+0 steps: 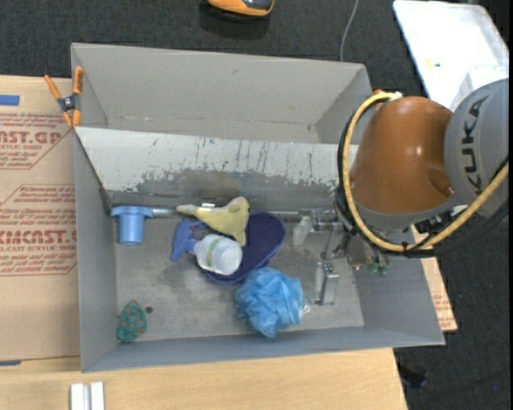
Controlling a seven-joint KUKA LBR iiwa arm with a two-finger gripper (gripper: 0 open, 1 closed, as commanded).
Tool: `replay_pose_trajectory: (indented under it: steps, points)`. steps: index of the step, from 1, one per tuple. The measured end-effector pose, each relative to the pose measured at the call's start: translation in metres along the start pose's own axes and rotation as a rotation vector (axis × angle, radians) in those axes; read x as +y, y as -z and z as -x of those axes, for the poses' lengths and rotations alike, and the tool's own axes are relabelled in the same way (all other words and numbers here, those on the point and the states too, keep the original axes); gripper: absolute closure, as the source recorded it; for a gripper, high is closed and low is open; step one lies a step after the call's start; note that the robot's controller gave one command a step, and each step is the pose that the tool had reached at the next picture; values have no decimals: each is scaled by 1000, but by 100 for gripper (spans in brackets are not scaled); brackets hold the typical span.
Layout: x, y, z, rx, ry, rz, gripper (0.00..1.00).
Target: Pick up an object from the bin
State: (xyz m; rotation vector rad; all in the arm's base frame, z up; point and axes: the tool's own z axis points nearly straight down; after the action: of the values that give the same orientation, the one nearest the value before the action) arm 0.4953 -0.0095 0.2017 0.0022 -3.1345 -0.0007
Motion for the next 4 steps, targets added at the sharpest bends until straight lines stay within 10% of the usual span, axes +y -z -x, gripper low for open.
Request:
replay_pose_trajectory:
  steps: [1,4]
  points:
    - [0,4,2,-8,0,0,0]
    - [13,-121,19,-8,-242,3,0]
